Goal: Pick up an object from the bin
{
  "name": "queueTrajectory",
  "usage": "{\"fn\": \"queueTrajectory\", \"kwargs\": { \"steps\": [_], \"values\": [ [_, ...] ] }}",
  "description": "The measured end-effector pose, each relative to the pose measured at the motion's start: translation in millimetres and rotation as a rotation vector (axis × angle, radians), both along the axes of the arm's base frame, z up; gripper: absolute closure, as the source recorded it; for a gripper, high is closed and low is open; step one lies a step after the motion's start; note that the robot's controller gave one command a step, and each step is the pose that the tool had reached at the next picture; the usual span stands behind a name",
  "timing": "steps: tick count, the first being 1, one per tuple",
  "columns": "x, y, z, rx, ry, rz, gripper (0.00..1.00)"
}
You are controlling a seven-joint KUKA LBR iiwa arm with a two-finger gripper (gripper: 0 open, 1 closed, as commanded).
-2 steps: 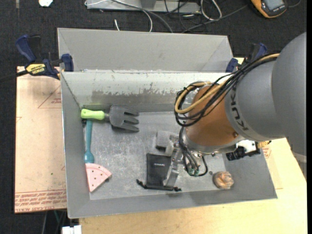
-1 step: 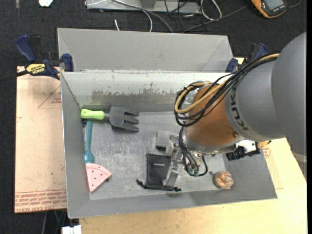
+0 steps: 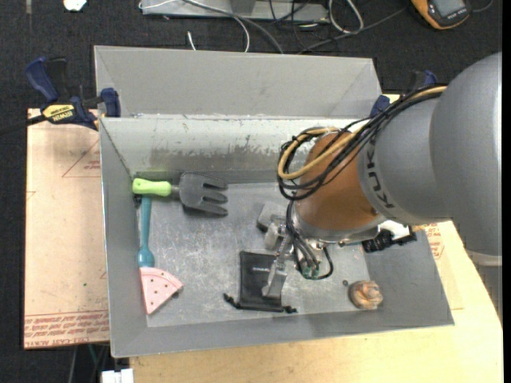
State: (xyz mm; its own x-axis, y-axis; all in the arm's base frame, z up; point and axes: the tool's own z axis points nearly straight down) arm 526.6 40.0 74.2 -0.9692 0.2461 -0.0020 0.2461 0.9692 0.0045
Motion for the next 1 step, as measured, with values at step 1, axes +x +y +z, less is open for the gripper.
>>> {"fn": "queueTrajectory", "kwargs": {
  "steps": [1],
  "values": [
    [8.5,-7.9,-3.5,0.001,0.001,0.018,1.00]
  ]
}}
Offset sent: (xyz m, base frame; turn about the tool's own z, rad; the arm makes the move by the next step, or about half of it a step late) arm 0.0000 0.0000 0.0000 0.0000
